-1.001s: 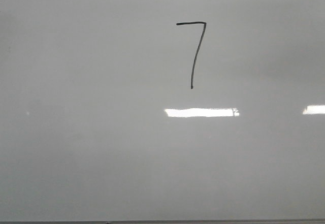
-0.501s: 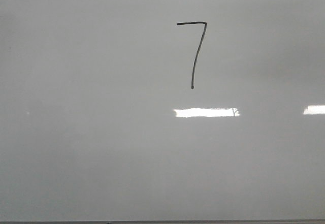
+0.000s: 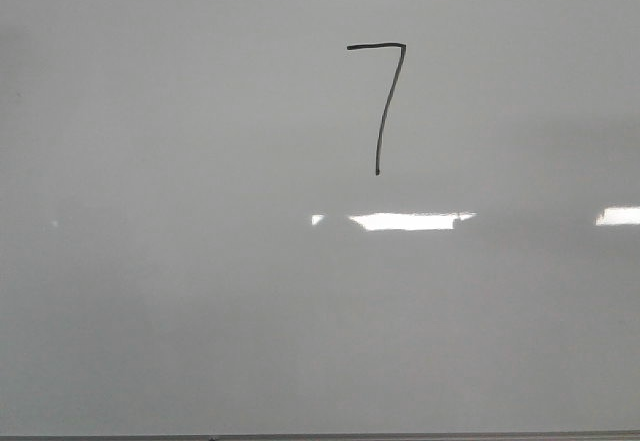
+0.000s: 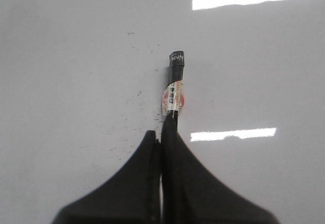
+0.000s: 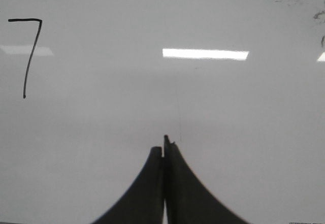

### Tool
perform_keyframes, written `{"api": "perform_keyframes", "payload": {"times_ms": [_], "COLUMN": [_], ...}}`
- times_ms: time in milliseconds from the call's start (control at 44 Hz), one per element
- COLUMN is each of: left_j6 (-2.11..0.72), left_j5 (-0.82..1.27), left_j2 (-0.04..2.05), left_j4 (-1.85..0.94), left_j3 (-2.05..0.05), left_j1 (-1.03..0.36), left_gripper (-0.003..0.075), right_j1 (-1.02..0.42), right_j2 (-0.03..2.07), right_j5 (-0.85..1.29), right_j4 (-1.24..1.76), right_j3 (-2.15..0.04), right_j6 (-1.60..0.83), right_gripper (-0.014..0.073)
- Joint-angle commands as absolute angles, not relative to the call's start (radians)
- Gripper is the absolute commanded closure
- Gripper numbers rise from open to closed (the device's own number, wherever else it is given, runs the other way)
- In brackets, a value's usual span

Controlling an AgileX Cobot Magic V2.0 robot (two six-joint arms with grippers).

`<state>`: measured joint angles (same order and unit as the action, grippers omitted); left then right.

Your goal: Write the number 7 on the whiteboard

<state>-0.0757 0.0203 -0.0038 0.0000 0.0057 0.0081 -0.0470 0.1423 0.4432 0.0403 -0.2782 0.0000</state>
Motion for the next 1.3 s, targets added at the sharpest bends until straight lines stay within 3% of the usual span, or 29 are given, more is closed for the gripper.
{"api": "perform_keyframes", "payload": {"times_ms": [0, 296, 1274], "left_j6": [-0.075, -0.075, -0.075], "left_j5": [-0.065, -0.065, -0.065], "left_j2": [-0.021, -0.021, -0.02], "left_j4": [-0.007, -0.007, -0.007], "left_j3": [0.008, 0.008, 0.008], "left_j1": [0.01, 0.01, 0.01], "left_gripper": [0.0741, 0.0741, 0.0741], "right_j1": [-0.039, -0.039, -0.008], "right_j2": [0.074, -0.029, -0.03], "right_j5": [0.239, -0.015, -0.033], "right_j4": [0.033, 0.044, 0.015], "right_j3": [-0.185, 0.025, 0.022], "right_j6": [-0.008, -0.007, 0.057], "right_gripper": [0.0662, 0.0662, 0.0662]}}
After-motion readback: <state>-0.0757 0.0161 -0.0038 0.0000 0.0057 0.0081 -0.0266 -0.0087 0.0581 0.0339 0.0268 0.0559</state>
